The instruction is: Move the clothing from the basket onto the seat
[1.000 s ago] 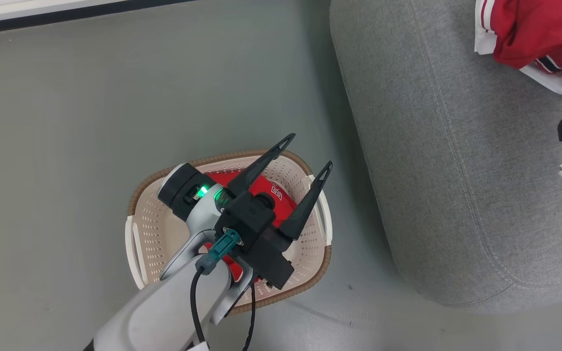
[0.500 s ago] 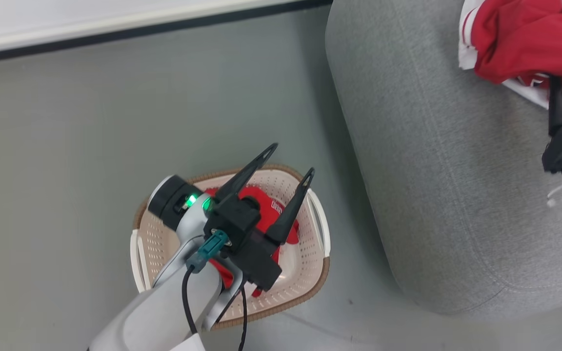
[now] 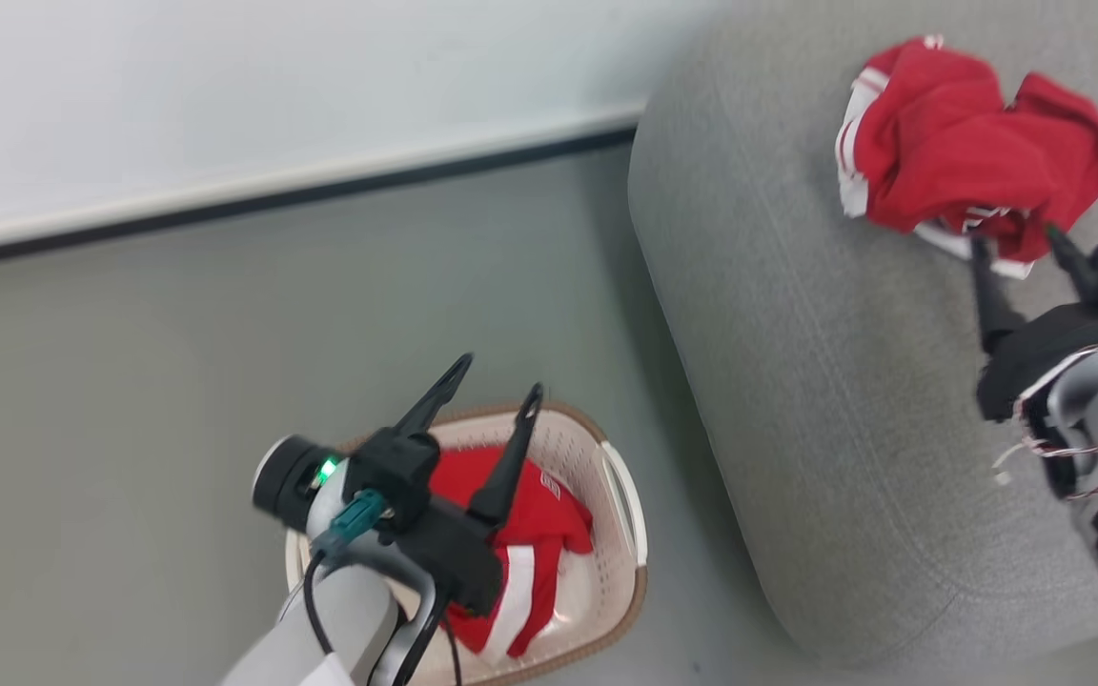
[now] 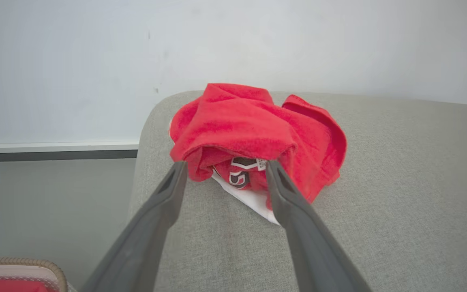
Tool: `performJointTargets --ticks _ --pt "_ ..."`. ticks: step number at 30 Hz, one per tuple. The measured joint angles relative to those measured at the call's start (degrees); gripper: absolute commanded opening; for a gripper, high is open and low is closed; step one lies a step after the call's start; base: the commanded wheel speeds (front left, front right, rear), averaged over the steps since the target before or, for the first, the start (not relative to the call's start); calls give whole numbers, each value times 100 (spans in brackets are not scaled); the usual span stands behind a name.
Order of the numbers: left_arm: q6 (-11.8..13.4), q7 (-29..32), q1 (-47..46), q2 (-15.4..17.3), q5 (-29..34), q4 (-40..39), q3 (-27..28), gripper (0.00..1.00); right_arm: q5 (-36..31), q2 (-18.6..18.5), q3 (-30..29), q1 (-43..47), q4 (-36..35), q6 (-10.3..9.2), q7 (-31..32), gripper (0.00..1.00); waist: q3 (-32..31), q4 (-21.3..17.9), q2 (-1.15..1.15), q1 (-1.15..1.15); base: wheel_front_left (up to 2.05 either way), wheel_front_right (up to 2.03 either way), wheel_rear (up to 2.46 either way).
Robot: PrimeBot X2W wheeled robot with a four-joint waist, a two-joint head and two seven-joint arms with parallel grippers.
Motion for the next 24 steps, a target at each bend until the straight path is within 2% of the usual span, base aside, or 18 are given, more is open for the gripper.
performJointTargets --ticks 9,16,24 --pt "125 -1 556 65 -207 146 500 100 -204 402 135 377 -517 -103 -1 100 -647 120 0 0 0 0 0" --pt "226 -1 1139 180 -405 69 1055 100 -276 715 141 869 -1048 -369 -1 100 -1165 293 -1 -1 0 0 0" --pt "289 -1 1793 346 -410 -218 1601 100 -276 816 75 1670 -1855 -621 -1 100 -1589 544 -1 -1 0 0 0"
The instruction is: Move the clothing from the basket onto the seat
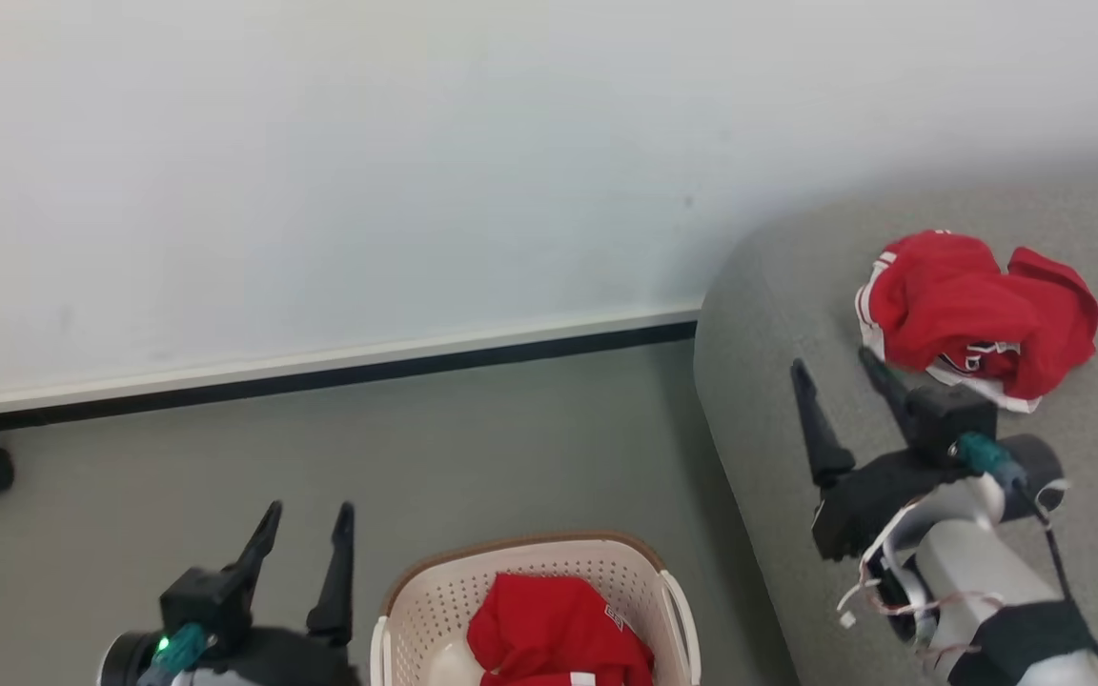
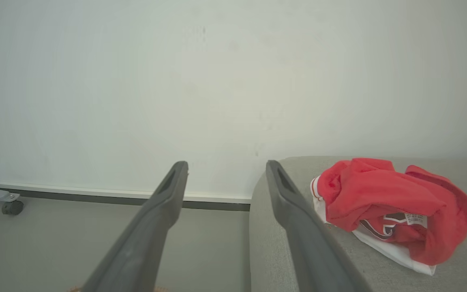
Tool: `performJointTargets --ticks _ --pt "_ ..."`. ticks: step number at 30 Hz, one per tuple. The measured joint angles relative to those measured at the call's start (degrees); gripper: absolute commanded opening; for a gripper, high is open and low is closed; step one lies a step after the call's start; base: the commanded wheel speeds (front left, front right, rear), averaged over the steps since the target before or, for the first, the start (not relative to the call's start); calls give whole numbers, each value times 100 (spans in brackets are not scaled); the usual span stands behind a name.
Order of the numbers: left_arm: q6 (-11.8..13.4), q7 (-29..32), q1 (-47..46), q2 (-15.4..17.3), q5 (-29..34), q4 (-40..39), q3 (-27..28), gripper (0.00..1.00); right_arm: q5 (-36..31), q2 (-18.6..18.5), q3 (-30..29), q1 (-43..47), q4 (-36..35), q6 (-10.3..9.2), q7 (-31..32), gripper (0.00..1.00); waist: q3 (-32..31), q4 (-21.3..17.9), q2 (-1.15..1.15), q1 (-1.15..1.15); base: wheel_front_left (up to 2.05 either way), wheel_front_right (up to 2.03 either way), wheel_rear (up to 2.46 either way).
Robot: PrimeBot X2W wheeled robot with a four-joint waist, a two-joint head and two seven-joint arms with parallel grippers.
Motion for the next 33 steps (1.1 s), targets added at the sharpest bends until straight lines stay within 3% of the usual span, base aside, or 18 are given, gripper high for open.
performJointTargets --ticks 15,33 --pt "35 -1 1311 45 391 -515 849 100 -65 40 -257 1645 -1427 -348 -1 100 -339 176 0 1 0 0 0" --pt "36 -1 1981 -313 903 -964 1471 100 -314 -108 -764 2996 -2473 -445 0 100 -470 211 1 1 0 0 0"
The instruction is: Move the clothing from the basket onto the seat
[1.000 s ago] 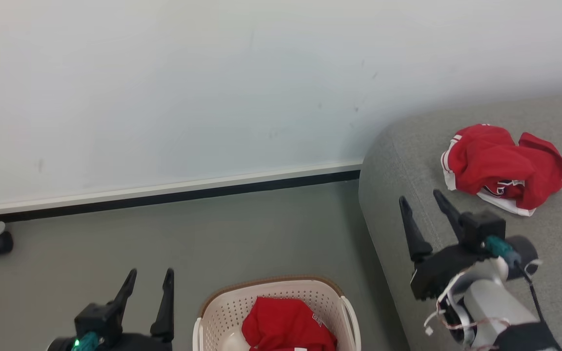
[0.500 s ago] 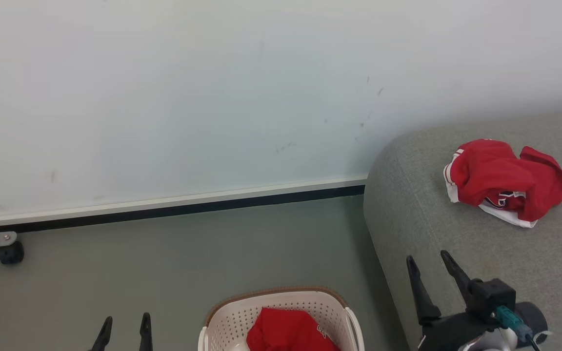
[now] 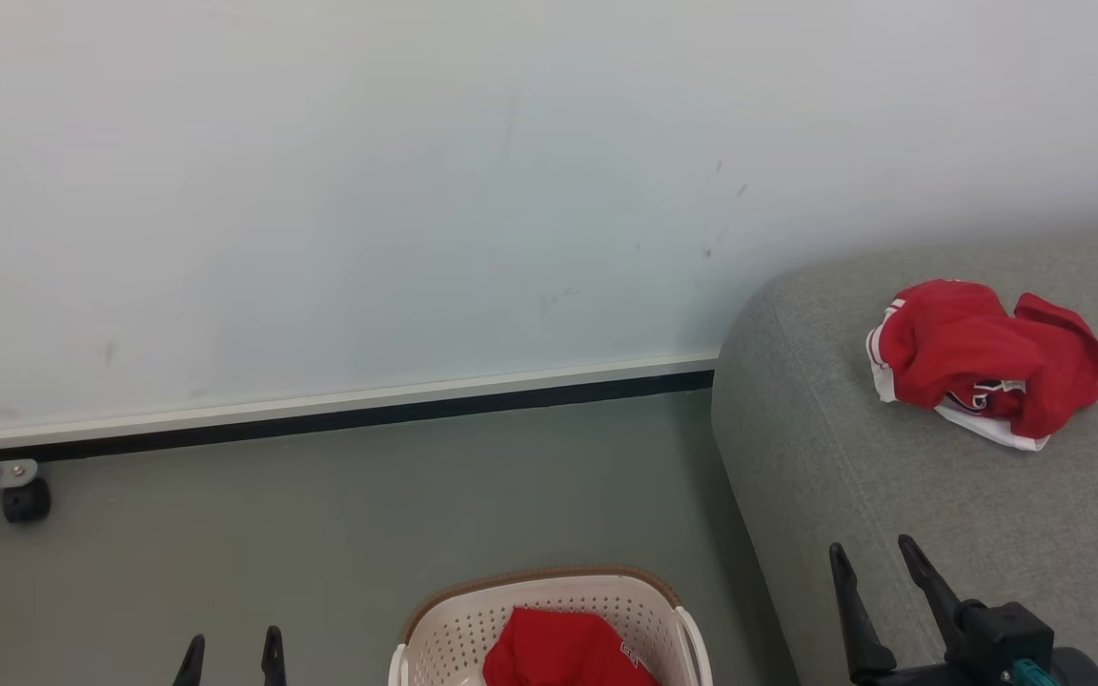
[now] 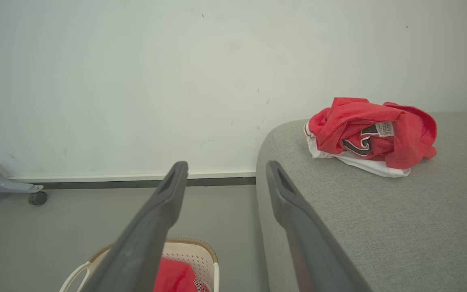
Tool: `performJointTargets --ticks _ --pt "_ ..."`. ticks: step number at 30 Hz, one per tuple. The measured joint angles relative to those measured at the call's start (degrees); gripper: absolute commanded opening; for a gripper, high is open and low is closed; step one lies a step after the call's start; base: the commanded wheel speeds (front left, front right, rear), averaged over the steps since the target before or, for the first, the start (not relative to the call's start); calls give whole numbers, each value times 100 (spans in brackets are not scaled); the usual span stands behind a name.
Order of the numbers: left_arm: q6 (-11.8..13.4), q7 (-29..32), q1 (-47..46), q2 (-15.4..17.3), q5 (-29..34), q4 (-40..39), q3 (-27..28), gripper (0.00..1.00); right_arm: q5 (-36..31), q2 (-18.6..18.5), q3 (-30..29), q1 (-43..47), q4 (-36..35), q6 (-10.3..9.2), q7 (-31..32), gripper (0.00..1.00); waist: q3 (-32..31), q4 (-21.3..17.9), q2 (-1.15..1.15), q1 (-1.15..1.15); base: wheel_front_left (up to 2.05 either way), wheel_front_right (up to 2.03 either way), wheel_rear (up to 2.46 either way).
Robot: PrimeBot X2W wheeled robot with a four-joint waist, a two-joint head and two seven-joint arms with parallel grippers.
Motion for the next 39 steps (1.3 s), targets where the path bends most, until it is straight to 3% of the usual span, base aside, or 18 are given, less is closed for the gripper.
performJointTargets --ticks 23,33,39 --pt "-1 0 87 -118 330 -265 108 100 -244 65 -487 199 -466 -8 0 100 216 15 0 0 0 0 0" --pt "-123 1 -324 -190 570 -154 -326 100 -397 98 -826 169 -735 -8 0 100 642 -22 0 1 0 0 0" --pt "-319 126 -997 -352 708 256 -732 100 -502 42 -1166 -18 -994 -9 -1 100 1076 -81 0 1 0 0 0"
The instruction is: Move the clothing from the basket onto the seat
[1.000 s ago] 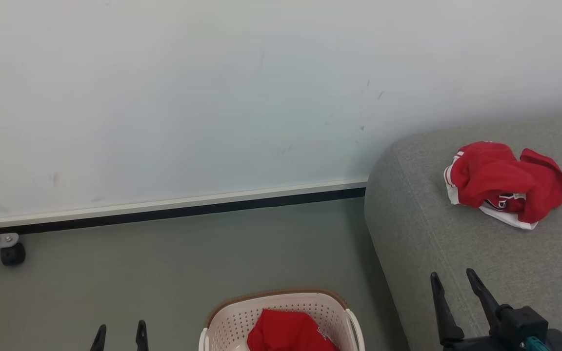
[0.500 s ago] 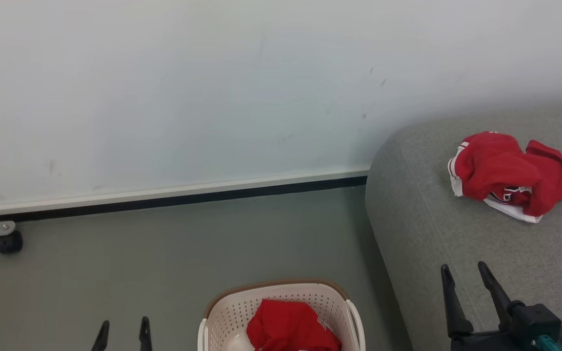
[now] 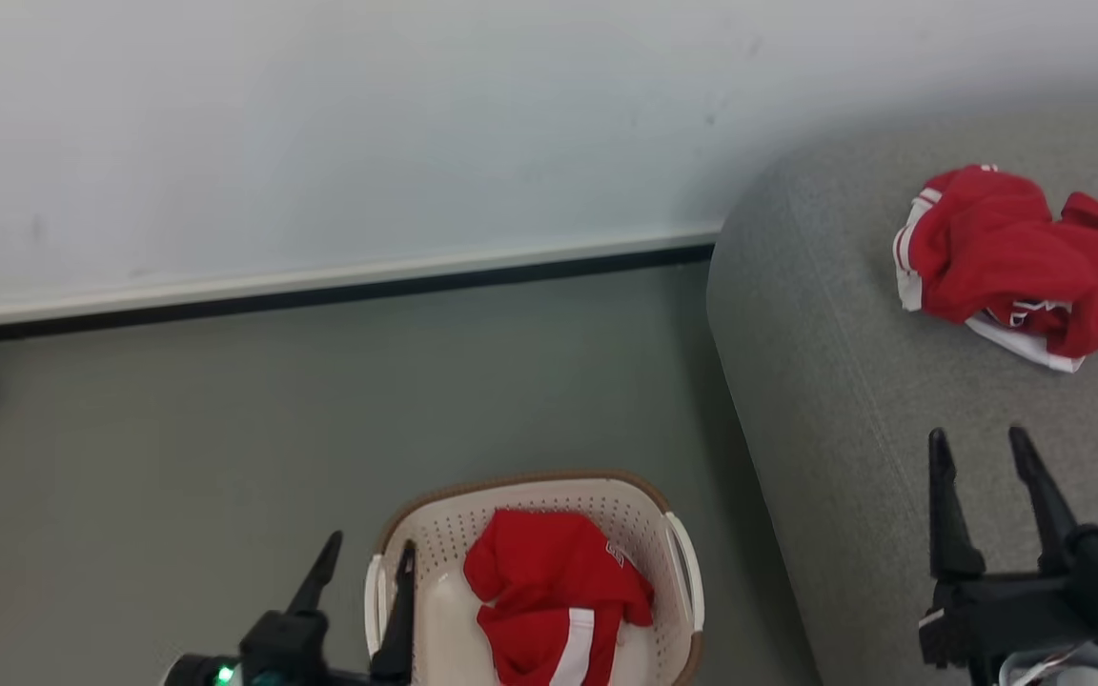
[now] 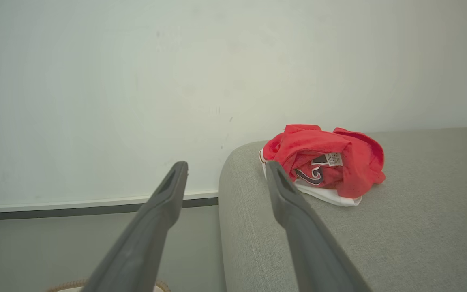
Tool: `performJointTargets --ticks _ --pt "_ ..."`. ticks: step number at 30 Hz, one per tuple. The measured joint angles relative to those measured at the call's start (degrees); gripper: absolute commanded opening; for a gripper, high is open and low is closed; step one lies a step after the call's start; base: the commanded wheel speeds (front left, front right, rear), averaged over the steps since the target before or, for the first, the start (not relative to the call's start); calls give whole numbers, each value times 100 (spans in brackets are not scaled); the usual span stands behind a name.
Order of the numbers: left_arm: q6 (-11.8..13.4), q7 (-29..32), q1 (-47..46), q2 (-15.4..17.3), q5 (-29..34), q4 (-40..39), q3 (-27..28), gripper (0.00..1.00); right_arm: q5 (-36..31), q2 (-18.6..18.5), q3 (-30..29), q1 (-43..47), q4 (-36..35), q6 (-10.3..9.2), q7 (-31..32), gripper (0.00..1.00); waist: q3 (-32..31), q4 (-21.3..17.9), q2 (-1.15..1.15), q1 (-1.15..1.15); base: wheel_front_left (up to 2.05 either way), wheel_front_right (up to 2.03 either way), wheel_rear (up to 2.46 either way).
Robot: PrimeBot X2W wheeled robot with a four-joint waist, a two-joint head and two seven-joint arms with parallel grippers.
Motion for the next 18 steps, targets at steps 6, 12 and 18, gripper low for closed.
performJointTargets --ticks 6,12,18 --pt "-160 255 -595 -154 230 597 -414 100 -156 -47 -164 -235 -349 0 -11 100 475 -99 0 0 0 0 0" --pt "-338 546 -1260 -204 598 1259 -848 100 -268 -110 -226 -612 -644 0 -41 100 965 -225 1 1 0 0 0" --pt "-352 756 -1903 -328 653 1817 -988 100 -303 -110 -231 -1100 -917 0 -41 100 1469 -344 1 1 0 0 0"
